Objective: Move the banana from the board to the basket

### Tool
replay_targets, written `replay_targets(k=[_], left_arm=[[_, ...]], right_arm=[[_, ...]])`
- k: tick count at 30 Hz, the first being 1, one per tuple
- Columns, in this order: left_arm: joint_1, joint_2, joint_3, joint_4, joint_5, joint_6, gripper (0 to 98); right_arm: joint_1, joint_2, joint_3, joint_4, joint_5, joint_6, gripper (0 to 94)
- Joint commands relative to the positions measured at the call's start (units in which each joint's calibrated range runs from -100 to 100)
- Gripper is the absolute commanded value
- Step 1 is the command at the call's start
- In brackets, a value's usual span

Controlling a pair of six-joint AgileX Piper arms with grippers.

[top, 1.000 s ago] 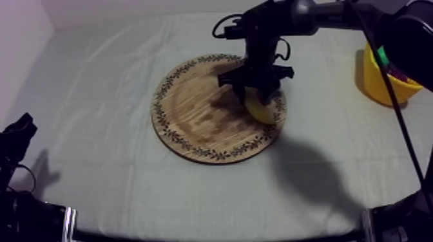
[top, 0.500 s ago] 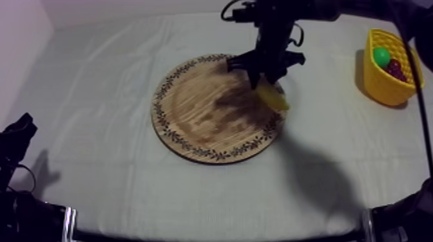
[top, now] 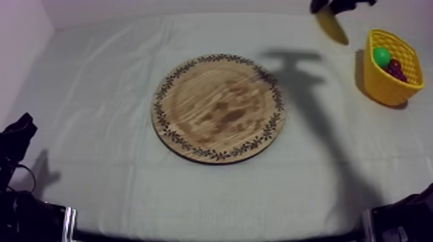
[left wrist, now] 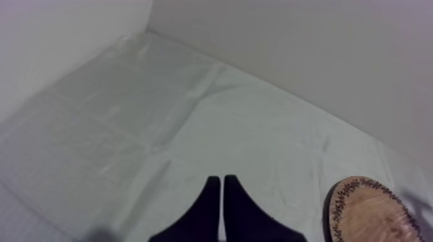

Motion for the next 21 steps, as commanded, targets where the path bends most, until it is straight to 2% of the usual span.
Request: replay_targets(k=[1,7,11,18,21], left_arm=[[-0.01,0.04,0.00,-0.02,0.00,-0.02,0.1],[-0.01,0.04,0.00,-0.02,0.00,-0.02,0.1],[-0.01,0.04,0.00,-0.02,0.00,-0.02,0.1],[-0.01,0.04,0.00,-0.02,0.00,-0.02,0.1],[-0.01,0.04,0.00,-0.02,0.00,-0.02,0.1]], right_arm=[[6.42,-1.24,-2.35,-0.36,0.94,0.89,28.0],[15.74,-0.15,-7.60,-0.51,2.64,2.62,28.6],[20.26,1.35,-7.21,0.01,1.87,3.40,29.7],[22.89,4.09,-1.63,2.63,-1.09,2.06,31.4],[23.51,4.60,-0.15,2.91,-2.20,1.87,34.3]])
